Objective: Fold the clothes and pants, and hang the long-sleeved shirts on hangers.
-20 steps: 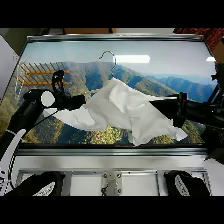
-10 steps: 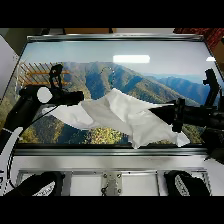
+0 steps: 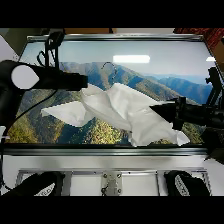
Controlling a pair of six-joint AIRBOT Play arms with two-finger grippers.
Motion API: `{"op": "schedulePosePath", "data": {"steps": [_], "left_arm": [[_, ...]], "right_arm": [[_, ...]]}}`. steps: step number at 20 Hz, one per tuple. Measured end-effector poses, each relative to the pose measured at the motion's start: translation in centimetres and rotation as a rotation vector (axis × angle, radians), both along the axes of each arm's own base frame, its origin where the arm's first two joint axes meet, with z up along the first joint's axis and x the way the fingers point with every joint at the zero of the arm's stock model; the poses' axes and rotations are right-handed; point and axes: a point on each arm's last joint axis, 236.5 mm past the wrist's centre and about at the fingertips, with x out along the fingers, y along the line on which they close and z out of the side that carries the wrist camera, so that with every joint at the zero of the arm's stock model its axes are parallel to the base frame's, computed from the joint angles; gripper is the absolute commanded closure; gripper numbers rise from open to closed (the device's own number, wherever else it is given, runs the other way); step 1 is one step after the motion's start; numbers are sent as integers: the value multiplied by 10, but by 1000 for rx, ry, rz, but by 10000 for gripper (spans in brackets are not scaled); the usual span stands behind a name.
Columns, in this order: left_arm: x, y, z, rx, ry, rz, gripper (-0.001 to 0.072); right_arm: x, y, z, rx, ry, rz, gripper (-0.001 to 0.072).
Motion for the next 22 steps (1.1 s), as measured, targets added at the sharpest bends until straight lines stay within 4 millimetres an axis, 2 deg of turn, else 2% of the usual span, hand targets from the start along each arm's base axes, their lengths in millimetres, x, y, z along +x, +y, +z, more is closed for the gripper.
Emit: {"op": "schedulePosePath", "data": {"steps": [4,9,11,14,18,19,20,21,22], "left_arm": [[-8,-10,61,-28,-116,-55,694],[-17,-7,134,-66,-270,-74,694],[-22,-4,154,-76,-313,-81,695],[-29,-1,161,-67,-311,-89,695],[-34,3,137,-20,-229,-100,688],[-33,6,131,-10,-211,-93,448],[-30,11,127,-2,-201,-80,96],[-27,18,124,7,-196,-60,36],[-24,24,125,9,-198,-42,36]], "right_arm": [[6,8,21,72,-61,-10,698],[14,31,46,142,-165,-16,698],[19,41,59,196,-205,-22,698],[23,54,69,258,-222,-19,698],[22,65,74,294,-221,-1,698],[22,66,74,296,-221,-1,699],[21,67,75,299,-222,0,698],[21,67,75,303,-223,1,698],[21,67,77,307,-225,0,698]]}}
